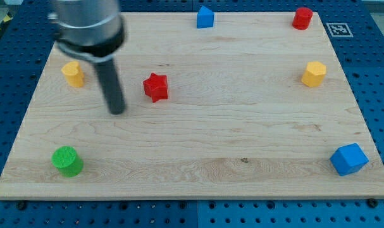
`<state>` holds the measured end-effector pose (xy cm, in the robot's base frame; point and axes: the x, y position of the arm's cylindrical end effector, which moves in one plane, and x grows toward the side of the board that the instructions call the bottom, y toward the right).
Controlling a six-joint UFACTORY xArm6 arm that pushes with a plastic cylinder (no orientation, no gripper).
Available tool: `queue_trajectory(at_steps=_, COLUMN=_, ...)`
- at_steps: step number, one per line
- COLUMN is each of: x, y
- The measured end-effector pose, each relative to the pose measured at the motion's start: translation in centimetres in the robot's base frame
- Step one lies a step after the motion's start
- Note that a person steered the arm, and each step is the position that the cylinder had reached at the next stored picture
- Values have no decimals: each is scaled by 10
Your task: Move the yellow heart to the top left of the red star
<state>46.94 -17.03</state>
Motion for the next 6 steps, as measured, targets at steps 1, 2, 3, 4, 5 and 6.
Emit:
queue_trajectory(at_steps=1, x=-31, y=-85)
queue_trajectory(at_steps=2, x=-86, y=-106)
queue_trajectory(at_steps=3, x=-89, y=-106)
queue_trajectory(at_steps=4, x=-86, y=-93)
queue_trajectory(at_steps=5, x=-70, y=-65)
queue_trajectory(at_steps=6, x=-69, y=-19)
